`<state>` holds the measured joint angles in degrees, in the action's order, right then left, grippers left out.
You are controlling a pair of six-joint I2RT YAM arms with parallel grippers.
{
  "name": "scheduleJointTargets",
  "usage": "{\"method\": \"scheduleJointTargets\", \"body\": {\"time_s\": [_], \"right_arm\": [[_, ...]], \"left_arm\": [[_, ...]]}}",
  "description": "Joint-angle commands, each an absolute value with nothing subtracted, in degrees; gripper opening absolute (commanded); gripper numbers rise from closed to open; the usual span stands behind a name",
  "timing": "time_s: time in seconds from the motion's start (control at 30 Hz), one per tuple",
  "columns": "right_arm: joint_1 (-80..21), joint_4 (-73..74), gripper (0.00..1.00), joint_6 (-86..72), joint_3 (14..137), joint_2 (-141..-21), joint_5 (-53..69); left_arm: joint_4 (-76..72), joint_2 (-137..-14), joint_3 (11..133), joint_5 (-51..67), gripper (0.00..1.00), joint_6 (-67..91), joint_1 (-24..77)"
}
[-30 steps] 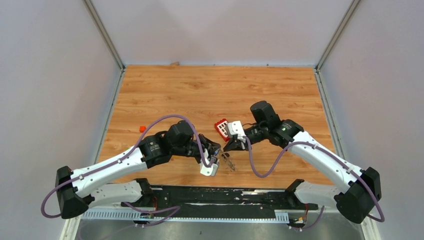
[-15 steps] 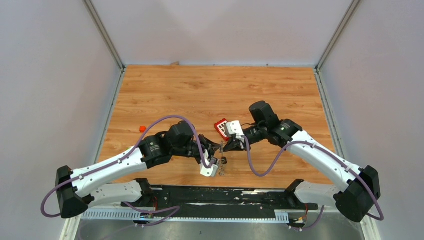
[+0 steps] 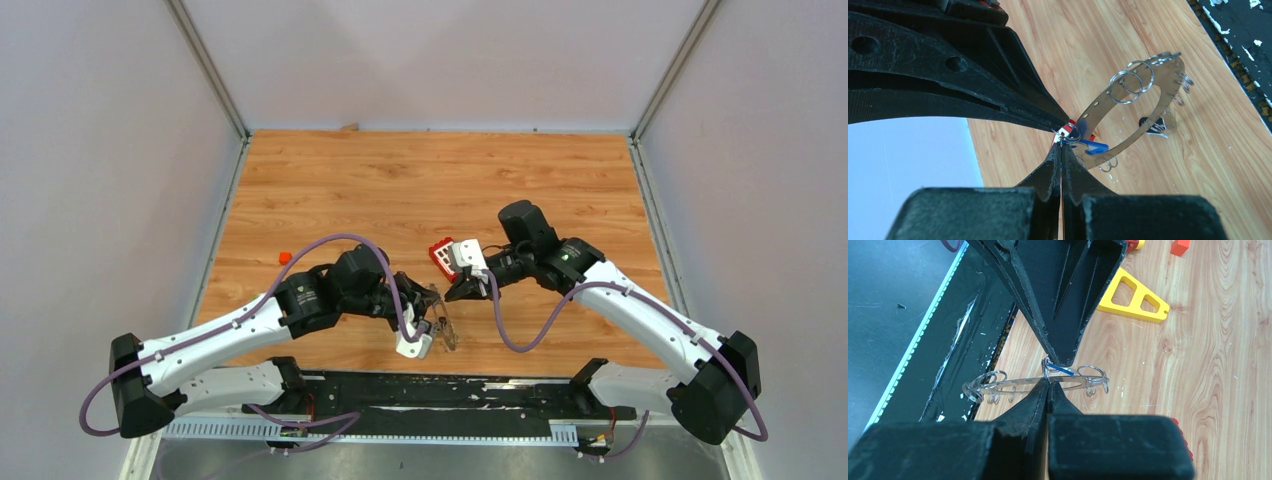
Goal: Put the keys on the keyring
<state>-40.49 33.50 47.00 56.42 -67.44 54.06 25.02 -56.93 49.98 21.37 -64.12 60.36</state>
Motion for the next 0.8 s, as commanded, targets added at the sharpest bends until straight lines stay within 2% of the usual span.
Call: {"method": "scheduleJointTargets", "body": {"time_s": [0.0, 0.77], "right_arm": [[-40.9, 30.9, 0.00, 46.8, 59.0, -67.5, 54.9], [-40.7, 30.8, 0.00, 44.5, 60.0, -68.8, 53.4]], "left_arm": [[25.1, -55.7, 49.7, 22.8, 0.00, -65.7, 60.9], [26.8, -56.1, 49.8, 23.8, 0.00, -67.7, 61.7]]}}
